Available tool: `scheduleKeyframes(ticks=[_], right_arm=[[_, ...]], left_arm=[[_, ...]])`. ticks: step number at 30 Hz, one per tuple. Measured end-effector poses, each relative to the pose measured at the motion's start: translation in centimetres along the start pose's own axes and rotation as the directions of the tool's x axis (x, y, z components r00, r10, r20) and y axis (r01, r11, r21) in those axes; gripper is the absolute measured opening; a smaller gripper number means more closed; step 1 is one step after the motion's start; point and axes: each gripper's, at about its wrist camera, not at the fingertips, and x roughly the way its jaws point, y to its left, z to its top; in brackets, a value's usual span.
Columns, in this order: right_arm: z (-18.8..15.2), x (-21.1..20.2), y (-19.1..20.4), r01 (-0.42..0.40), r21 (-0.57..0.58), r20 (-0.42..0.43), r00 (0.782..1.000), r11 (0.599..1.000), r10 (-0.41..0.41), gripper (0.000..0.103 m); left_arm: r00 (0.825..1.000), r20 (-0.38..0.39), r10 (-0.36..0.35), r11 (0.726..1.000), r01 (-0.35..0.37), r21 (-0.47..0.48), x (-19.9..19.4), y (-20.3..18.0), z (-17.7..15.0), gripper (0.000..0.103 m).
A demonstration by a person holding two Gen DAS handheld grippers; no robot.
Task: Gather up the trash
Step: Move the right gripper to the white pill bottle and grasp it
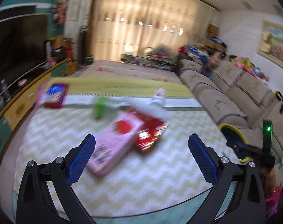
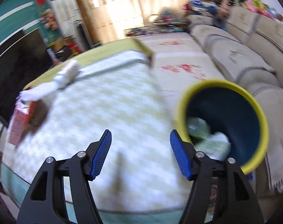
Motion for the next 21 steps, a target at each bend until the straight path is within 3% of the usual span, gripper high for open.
scheduleKeyframes(ticks=[6,11,18,21], right_arm=[[3.9,1.6,8.2,-0.049,-0.130,0.042,0.998,0.990,0.055,0.067],[8.0,4.2,13.3,-0.063,-0.289,0.083,0.992,0.955,0.091,0.076],[10.9,9.2,16.8,-0.063,-0.449,0.022,0.996,0.892,0.081,0.084],[11.3,10.9,17.3,-0.087,-0.462,-0.005,0.995,0.883,0.095,0.085]], left_arm=[[0.999,0.010,0.039,0.995,-0.038,-0.088,-0.6,5.3,-2.0,0.098],[1.000,-0.012,0.007,0.992,-0.009,-0.127,0.7,7.0,-3.3,0.098],[1.000,-0.017,0.000,0.991,-0.003,-0.132,1.0,7.5,-3.6,0.098],[1.000,-0.021,0.000,0.989,-0.003,-0.149,1.3,7.8,-3.3,0.098]])
